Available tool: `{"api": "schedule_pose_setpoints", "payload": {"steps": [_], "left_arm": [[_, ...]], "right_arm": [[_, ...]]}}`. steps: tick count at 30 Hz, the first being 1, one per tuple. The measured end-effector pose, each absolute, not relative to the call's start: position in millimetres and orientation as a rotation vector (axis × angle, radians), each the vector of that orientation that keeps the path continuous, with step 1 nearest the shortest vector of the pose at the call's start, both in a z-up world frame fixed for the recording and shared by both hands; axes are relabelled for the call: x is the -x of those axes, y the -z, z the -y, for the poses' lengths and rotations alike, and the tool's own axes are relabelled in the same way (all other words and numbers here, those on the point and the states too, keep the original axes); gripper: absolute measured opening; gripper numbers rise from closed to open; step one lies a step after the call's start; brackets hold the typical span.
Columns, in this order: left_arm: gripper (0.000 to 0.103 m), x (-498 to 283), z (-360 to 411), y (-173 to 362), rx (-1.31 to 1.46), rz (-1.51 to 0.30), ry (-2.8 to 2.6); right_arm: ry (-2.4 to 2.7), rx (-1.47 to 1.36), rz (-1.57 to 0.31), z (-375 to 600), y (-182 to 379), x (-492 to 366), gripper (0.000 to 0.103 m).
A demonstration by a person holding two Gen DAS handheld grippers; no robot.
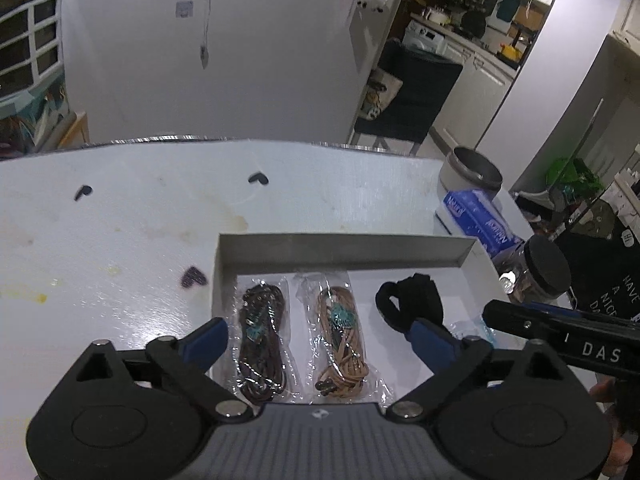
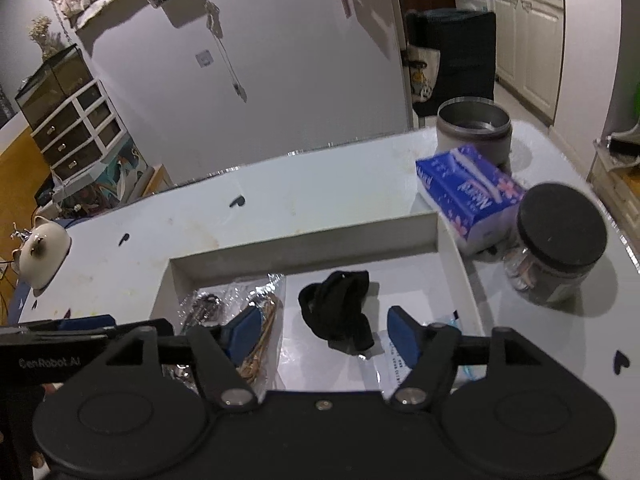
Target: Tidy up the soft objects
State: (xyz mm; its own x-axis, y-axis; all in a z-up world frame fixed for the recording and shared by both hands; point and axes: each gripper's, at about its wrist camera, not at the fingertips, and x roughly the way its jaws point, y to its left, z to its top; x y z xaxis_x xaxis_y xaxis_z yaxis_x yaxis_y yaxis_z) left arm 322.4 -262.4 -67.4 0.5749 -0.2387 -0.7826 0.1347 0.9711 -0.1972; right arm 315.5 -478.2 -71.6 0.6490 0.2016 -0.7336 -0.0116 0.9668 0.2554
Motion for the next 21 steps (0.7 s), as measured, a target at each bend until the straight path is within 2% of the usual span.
{"api": "schedule_pose_setpoints", "payload": {"steps": [12, 21], "left_arm": [[0.103, -263.1, 239.6, 19.2, 0.123, -0.794, 0.218], [0.103, -200.5, 212.0, 4.5, 0.088, -0.745, 0.218]], "right_arm": [[-0.127, -0.199, -0.727, 463.6, 24.8, -254.7, 0.077], [-0.111, -0.155, -0.695, 439.2, 11.5, -191.1, 0.082]]}}
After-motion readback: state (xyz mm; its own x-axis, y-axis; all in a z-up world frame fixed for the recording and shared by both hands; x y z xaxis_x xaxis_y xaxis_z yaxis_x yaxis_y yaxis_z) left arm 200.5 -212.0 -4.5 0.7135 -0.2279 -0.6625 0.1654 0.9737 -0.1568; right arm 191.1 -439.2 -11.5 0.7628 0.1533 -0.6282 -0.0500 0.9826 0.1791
